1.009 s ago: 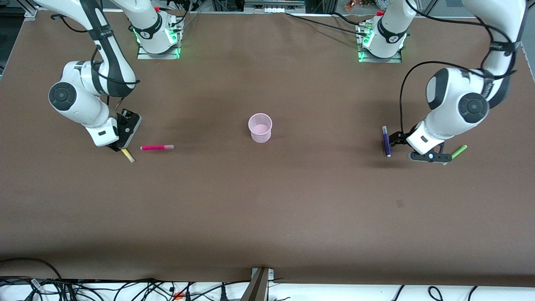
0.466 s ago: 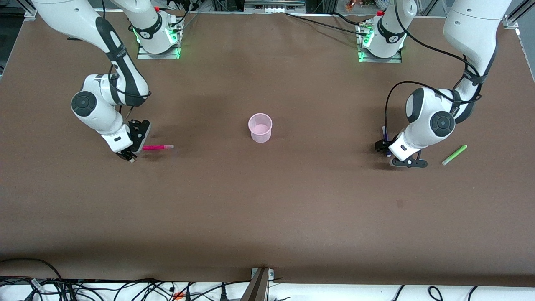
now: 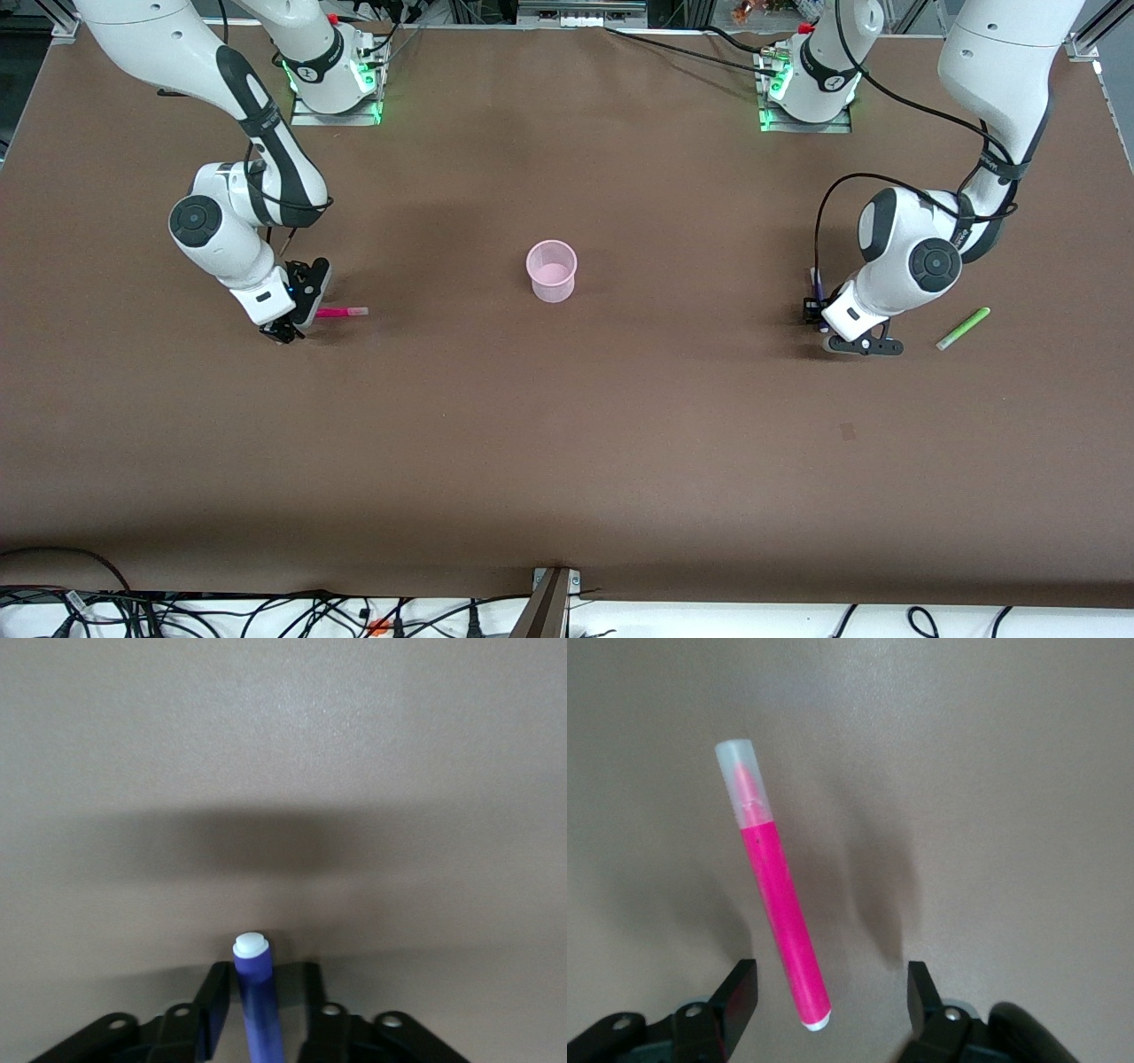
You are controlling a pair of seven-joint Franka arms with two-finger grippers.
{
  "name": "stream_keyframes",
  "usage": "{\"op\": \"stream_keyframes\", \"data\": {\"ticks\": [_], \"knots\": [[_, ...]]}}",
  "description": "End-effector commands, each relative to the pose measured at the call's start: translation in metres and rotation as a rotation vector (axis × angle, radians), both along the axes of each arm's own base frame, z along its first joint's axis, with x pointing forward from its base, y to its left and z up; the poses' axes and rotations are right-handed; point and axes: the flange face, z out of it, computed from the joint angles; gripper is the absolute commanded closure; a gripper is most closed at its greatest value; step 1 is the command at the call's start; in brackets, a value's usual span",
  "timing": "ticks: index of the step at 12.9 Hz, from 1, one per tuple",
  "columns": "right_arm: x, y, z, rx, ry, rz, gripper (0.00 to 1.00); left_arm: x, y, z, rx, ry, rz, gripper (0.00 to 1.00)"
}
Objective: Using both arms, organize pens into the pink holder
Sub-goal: 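Close the right gripper on the pink marker while the left gripper grasps the blue marker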
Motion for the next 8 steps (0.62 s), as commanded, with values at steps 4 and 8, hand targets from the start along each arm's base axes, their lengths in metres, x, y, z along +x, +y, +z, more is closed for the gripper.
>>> {"op": "stream_keyframes", "data": {"ticks": [4,8], "knots": [[-0.002,0.000,-0.001,0.002,-0.019,0.023,0.28,0.004,0.000,0.006,-0.001,-0.002,-0.031,1.00],[-0.002,0.001,-0.001,0.002,-0.019,0.027,0.48,0.019,-0.003,0.041,0.006,0.039,-0.049,1.00]]}}
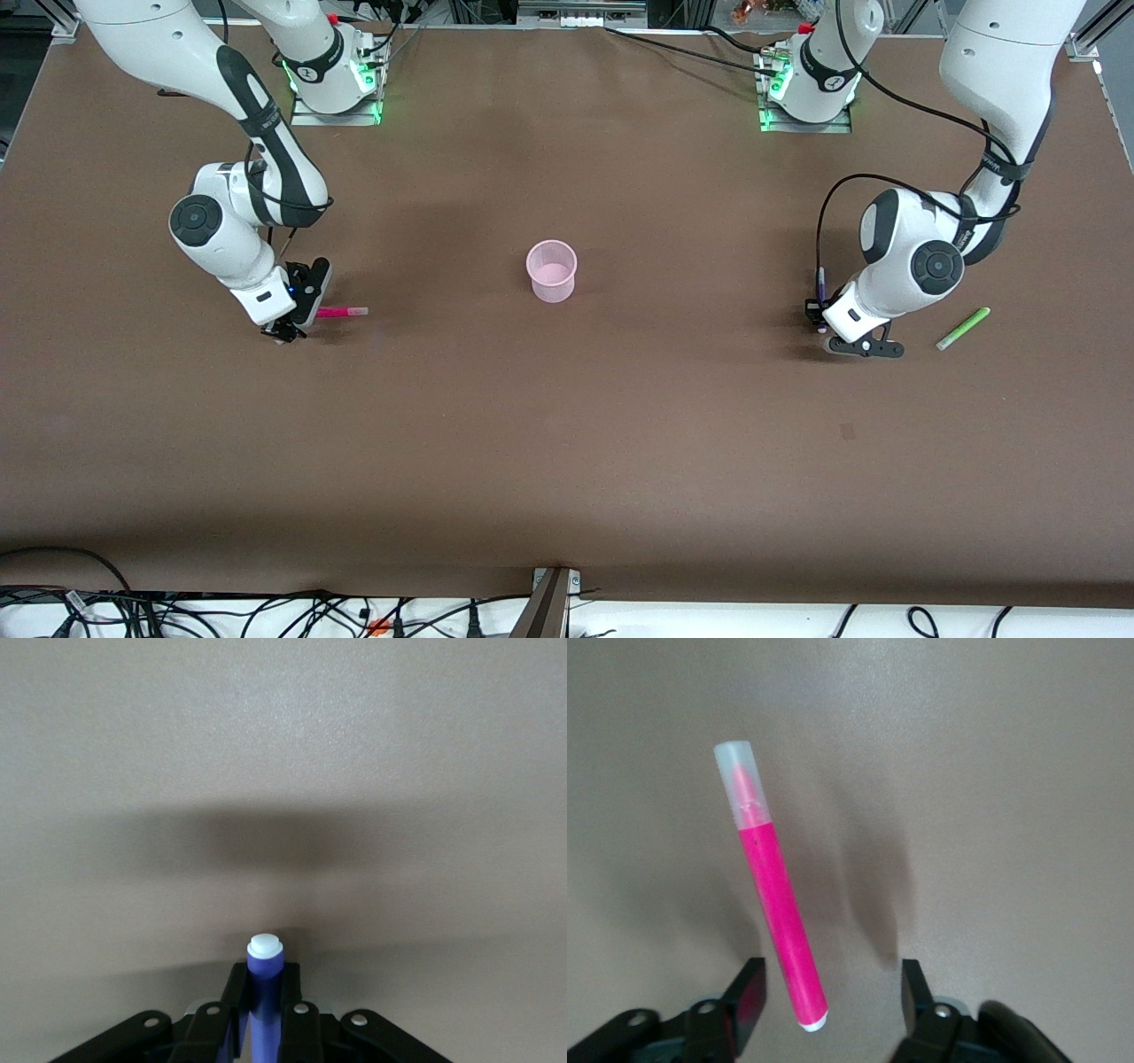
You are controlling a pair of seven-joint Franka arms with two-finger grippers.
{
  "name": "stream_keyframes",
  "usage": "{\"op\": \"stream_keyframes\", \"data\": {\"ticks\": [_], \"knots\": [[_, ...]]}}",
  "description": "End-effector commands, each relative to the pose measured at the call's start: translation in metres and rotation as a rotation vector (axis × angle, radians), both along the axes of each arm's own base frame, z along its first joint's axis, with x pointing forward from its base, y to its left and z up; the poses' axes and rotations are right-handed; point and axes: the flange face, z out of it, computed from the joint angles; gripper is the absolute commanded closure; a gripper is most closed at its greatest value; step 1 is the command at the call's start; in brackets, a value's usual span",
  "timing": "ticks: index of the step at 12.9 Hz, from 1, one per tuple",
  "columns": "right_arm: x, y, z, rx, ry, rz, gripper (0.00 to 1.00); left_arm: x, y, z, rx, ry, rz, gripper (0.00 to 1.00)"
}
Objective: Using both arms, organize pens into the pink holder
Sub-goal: 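Close the right gripper on the pink marker while the left gripper grasps the blue marker, then carry the blue marker with the left gripper over the pink holder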
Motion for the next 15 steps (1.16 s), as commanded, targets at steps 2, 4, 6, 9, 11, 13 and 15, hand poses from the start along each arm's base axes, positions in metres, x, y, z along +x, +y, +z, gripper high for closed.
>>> {"op": "stream_keyframes", "data": {"ticks": [2,4,6,9,11,13,15], "knots": [[-0.002,0.000,-0.001,0.002,-0.013,0.020,0.50,0.026,-0.019,0.054,-0.007,0.035,-0.100,1.00],[-0.002,0.000,-0.001,0.002,-0.013,0.020,0.50,0.037,-0.031,0.073,-0.033,0.039,-0.151,1.00],[-0.002,0.000,-0.002,0.002,-0.011,0.020,0.52,0.043,-0.052,0.088,-0.085,0.047,-0.235,1.00],[-0.003,0.000,-0.003,0.002,-0.008,0.020,0.53,0.046,-0.069,0.105,-0.289,0.077,-0.252,1.00],[-0.004,0.001,-0.004,0.002,-0.006,0.026,0.64,0.046,-0.084,0.107,-0.451,0.037,-0.332,1.00],[-0.004,0.001,-0.004,0.001,-0.006,0.027,0.65,0.050,-0.109,0.099,-0.644,-0.038,-0.434,1.00],[-0.003,0.001,-0.002,0.002,-0.009,0.027,0.92,0.051,-0.132,0.097,-0.772,-0.093,-0.468,1.00]]}}
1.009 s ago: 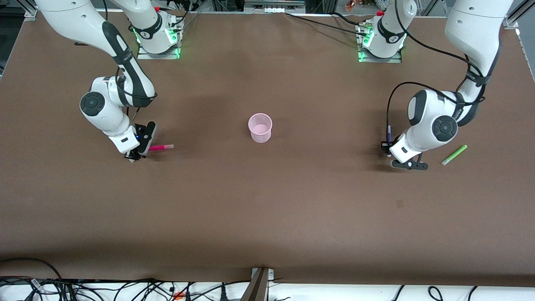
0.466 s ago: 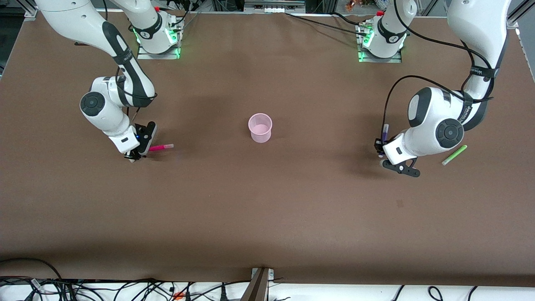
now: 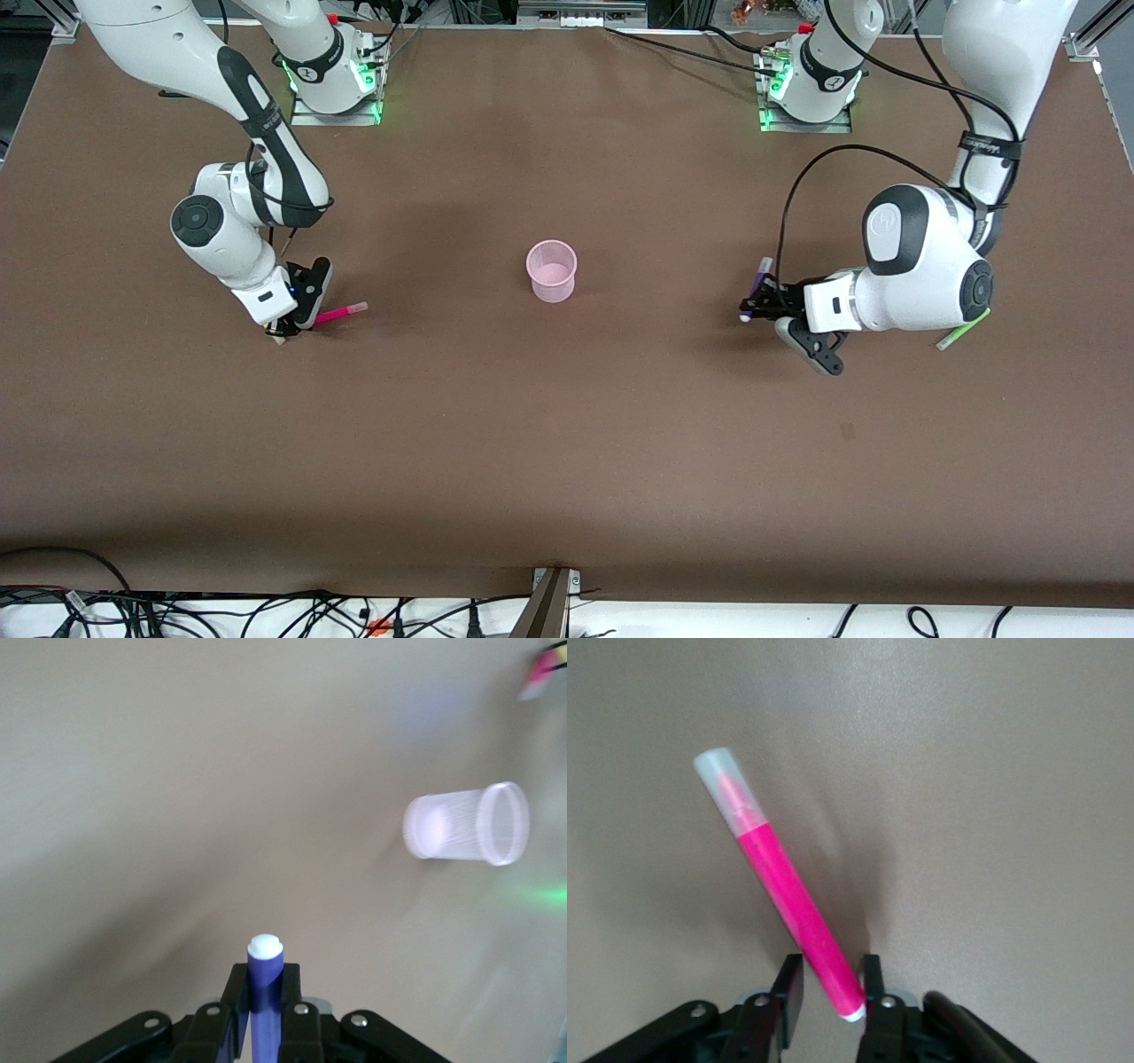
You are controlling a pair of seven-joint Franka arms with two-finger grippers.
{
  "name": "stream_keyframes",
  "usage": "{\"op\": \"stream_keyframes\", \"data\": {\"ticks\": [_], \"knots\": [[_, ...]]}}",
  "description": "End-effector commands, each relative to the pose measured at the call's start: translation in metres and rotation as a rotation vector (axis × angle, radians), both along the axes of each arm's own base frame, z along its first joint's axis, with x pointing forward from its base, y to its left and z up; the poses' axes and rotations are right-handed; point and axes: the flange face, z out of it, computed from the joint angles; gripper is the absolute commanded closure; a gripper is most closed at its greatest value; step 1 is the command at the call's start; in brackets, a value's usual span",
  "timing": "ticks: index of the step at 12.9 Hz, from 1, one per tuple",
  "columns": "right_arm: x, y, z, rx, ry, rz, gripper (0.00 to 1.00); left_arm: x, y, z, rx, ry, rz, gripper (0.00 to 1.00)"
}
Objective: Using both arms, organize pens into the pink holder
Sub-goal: 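Carry the blue marker with the left gripper over the pink holder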
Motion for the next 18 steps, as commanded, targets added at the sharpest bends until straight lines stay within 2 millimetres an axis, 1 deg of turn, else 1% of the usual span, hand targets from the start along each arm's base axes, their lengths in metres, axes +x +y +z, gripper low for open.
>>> {"op": "stream_keyframes", "data": {"ticks": [1,2,3,4,5,6,7,8,10,11,12,13,14,15,16,17,18], "knots": [[-0.002,0.002,0.002,0.003,-0.014,0.021,0.93,0.008,-0.035,0.005,-0.176,-0.075,-0.074,1.00],[-0.001,0.001,0.005,0.004,-0.017,0.017,0.95,0.005,-0.060,0.014,-0.235,-0.145,-0.168,1.00],[-0.001,0.001,0.007,0.005,-0.020,0.015,0.96,0.007,-0.084,0.029,-0.288,-0.235,-0.271,1.00],[0.001,0.001,0.015,0.006,-0.029,0.016,0.99,0.009,-0.112,0.039,-0.340,-0.261,-0.301,1.00],[0.003,0.002,0.028,0.008,-0.031,0.014,0.99,0.008,-0.125,0.031,-0.396,-0.247,-0.284,1.00],[0.006,0.005,0.047,0.012,-0.033,0.016,0.99,0.002,-0.146,0.018,-0.494,-0.231,-0.259,1.00],[0.008,0.015,0.069,0.020,-0.038,0.027,0.99,0.002,-0.165,0.019,-0.611,-0.286,-0.242,1.00],[0.011,0.021,0.090,0.025,-0.033,0.032,0.99,-0.004,-0.185,0.008,-0.702,-0.327,-0.221,1.00],[0.016,0.020,0.117,0.024,0.008,0.018,0.98,-0.023,-0.219,-0.002,-0.839,-0.417,-0.197,1.00],[0.021,0.013,0.128,0.020,0.026,0.007,0.98,-0.028,-0.226,-0.012,-0.864,-0.461,-0.193,1.00],[0.028,0.002,0.139,0.015,0.045,-0.010,0.98,-0.030,-0.231,-0.019,-0.857,-0.528,-0.210,1.00],[0.033,0.000,0.150,0.014,0.066,-0.020,0.98,-0.034,-0.238,-0.026,-0.844,-0.591,-0.235,1.00],[0.036,-0.006,0.157,0.011,0.098,-0.032,0.98,-0.042,-0.243,-0.035,-0.857,-0.596,-0.224,1.00],[0.039,-0.011,0.163,0.009,0.115,-0.040,0.98,-0.055,-0.247,-0.043,-0.860,-0.586,-0.226,1.00],[0.041,-0.011,0.167,0.009,0.115,-0.039,0.98,-0.061,-0.250,-0.048,-0.858,-0.604,-0.250,1.00],[0.042,-0.011,0.168,0.009,0.112,-0.042,0.98,-0.067,-0.258,-0.053,-0.861,-0.622,-0.279,1.00],[0.042,-0.011,0.168,0.008,0.113,-0.041,0.98,-0.068,-0.259,-0.055,-0.855,-0.637,-0.292,1.00]]}}
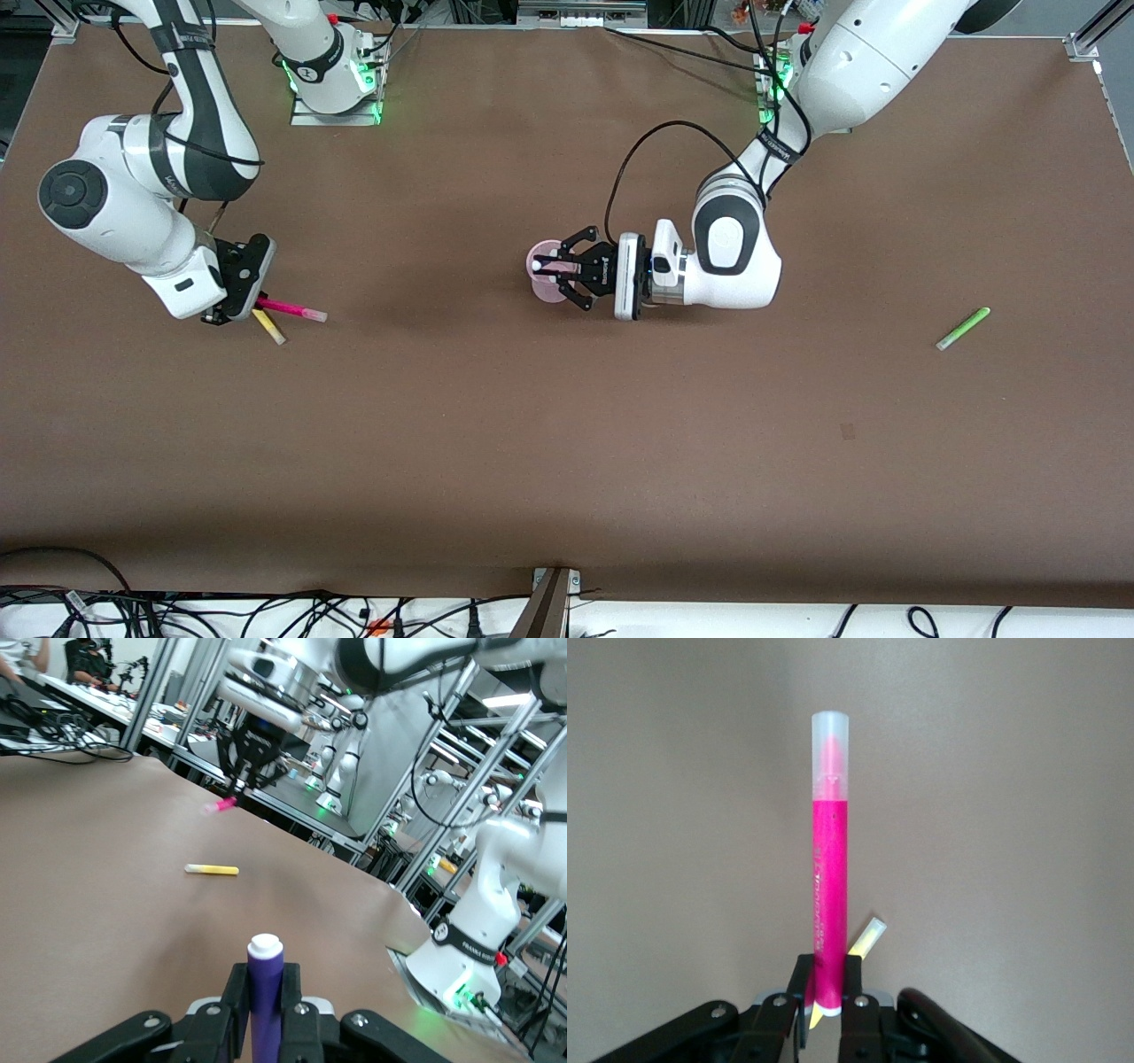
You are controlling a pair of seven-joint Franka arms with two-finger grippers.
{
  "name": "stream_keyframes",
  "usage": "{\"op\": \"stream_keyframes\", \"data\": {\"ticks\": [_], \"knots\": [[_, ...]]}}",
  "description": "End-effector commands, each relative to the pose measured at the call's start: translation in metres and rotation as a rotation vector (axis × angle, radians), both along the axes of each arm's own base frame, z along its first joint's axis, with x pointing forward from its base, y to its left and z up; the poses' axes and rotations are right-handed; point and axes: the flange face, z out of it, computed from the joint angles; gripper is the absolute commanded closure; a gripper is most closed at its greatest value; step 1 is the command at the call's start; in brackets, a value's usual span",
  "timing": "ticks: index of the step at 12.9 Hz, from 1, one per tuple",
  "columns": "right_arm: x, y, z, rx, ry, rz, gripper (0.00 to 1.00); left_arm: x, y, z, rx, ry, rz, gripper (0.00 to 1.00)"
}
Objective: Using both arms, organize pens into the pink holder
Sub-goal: 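Carry the blue marker with the left gripper over the pink holder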
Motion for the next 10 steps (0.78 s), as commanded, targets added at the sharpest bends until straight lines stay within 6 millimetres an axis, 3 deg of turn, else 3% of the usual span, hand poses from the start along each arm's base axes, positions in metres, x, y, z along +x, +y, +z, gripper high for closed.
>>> {"op": "stream_keyframes", "data": {"ticks": [1,2,3,4,7,10], "knots": [[0.003,0.000,0.002,0.000,0.014,0.001,0.98,-0.004,-0.003,-0.005,0.014,-0.077,0.015,1.00],[0.003,0.000,0.002,0.000,0.016,0.003,0.98,-0.007,-0.008,-0.005,0.020,-0.084,0.011,1.00],[0.002,0.000,0.002,0.000,0.025,0.001,0.98,-0.013,-0.015,-0.006,0.020,-0.081,-0.002,0.90],[0.002,-0.001,0.002,-0.001,0.026,-0.002,0.98,-0.014,-0.014,-0.008,0.019,-0.085,-0.003,0.01],[0.002,0.000,0.004,-0.005,0.023,0.002,0.98,-0.002,0.004,0.004,0.014,-0.104,0.013,0.00],[0.007,0.009,0.022,-0.009,0.052,0.010,0.98,0.007,0.015,0.012,0.026,-0.024,0.034,0.00]]}}
